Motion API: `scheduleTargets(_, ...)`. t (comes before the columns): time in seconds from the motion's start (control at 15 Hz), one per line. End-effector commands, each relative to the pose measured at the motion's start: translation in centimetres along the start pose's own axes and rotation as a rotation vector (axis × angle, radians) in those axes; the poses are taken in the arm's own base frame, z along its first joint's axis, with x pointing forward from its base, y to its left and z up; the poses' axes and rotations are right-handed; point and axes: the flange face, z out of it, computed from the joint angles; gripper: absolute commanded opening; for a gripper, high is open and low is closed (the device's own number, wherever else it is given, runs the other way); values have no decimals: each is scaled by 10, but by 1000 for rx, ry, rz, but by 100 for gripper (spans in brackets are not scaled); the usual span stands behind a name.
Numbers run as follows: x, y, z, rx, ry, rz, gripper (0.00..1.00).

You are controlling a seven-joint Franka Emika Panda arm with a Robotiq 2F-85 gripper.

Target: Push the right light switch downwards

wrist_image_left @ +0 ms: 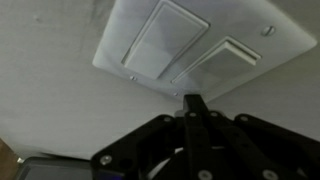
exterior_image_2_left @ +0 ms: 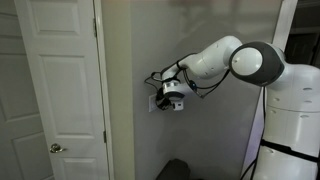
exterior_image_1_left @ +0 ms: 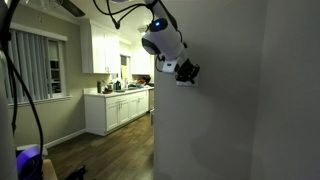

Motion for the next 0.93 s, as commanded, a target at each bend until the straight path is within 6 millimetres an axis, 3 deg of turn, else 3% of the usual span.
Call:
scheduleTargets(0.0, 6, 7, -17, 3, 19, 11, 0)
scheduleTargets(0.33, 16, 7, -38, 12, 32, 12, 0)
scheduleTargets(0.87, 18, 26, -72, -12, 8, -14, 0)
